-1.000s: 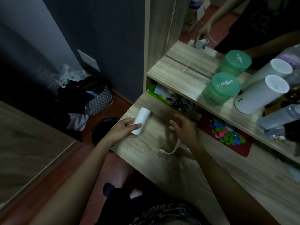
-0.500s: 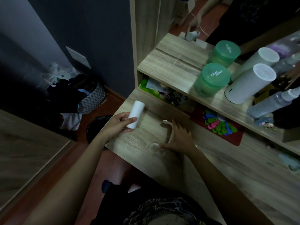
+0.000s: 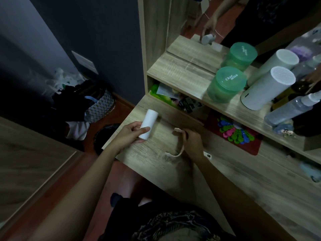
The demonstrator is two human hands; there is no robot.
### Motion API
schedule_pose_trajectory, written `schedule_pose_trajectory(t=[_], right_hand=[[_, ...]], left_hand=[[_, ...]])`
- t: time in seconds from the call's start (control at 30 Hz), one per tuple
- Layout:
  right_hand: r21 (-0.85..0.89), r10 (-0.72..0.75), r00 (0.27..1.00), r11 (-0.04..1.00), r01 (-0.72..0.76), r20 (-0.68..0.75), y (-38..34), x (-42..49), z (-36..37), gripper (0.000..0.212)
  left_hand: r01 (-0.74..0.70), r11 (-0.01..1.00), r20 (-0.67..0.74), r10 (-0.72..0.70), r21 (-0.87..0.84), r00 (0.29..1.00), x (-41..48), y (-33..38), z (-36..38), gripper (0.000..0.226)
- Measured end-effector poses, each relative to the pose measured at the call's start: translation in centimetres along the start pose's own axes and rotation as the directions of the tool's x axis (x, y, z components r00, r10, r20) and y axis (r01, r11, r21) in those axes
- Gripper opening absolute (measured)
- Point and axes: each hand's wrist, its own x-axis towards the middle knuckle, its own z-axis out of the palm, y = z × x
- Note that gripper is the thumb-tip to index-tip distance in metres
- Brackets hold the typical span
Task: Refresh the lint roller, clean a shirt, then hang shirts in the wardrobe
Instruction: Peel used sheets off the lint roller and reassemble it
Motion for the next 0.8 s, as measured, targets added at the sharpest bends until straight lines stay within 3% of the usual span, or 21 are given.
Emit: schedule_pose_trajectory(t=[0.4, 0.67, 0.8], right_hand=[[0.325, -0.143, 0.968, 0.923, 0.205, -0.205, -7.2, 1.4, -3.1, 0.014], [0.204, -0.333, 0.906, 0.898, 0.39, -0.261, -8.8, 2.4, -3.4, 0.024], [0.235, -0.376, 0.897, 0.873, 0.427, -0.232, -9.2, 2.5, -3.5, 0.032]], left_hand=[[-0.059, 0.995, 0.029, 0.061, -0.082, 0.998, -1.2, 2.5, 1.1, 0.03], [-0.086, 0.995, 0.086, 0.091, -0.055, 0.992, -2.0, 3.0, 0.9, 0.031], [-0.108, 0.994, 0.121, 0.11, -0.022, 0.987, -2.4, 2.7, 0.6, 0.034]])
